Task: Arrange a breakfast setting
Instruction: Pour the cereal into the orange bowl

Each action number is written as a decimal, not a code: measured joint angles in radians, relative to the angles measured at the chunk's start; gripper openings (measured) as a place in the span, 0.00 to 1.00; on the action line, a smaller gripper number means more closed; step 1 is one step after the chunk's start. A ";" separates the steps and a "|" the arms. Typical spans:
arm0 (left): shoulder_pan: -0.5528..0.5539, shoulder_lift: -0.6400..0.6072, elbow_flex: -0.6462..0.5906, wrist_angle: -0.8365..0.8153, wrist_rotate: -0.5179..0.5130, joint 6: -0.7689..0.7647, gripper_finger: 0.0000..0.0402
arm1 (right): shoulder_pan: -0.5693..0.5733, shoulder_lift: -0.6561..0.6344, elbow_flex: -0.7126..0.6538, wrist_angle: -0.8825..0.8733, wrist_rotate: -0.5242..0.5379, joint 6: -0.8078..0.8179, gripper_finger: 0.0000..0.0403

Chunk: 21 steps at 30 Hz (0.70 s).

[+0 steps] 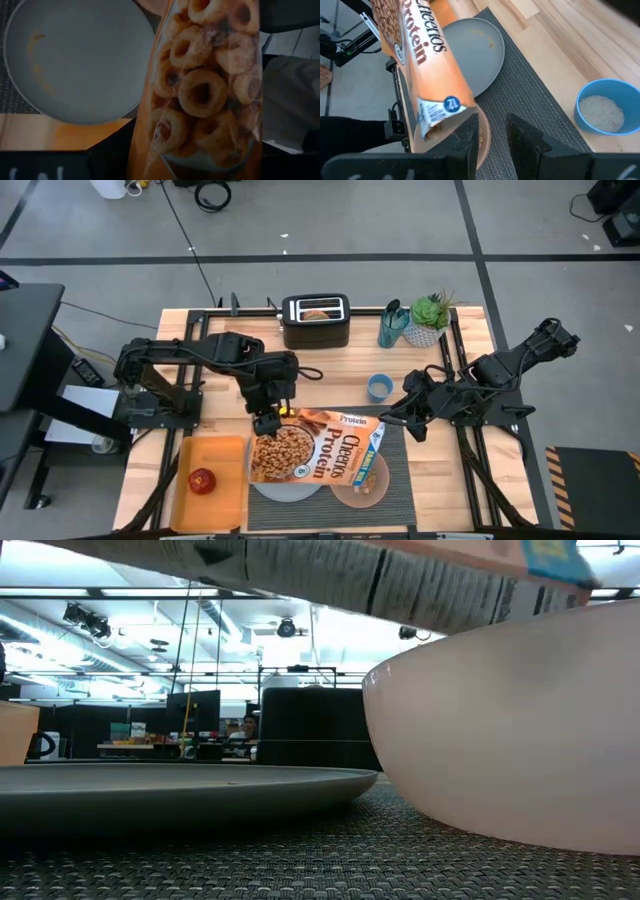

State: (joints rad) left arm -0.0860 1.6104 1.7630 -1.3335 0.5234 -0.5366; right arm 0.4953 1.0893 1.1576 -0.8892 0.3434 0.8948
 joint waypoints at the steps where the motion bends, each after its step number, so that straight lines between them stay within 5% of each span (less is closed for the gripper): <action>1: 0.000 0.000 0.000 -0.010 -0.005 0.002 0.45 | 0.000 0.000 0.000 0.000 0.000 0.000 0.26; 21: 0.023 0.000 0.000 -0.016 -0.003 0.008 0.45 | 0.000 0.000 0.000 0.001 0.000 0.002 0.26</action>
State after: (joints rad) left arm -0.0628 1.6104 1.7630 -1.3497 0.5204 -0.5286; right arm 0.4953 1.0893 1.1576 -0.8886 0.3431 0.8967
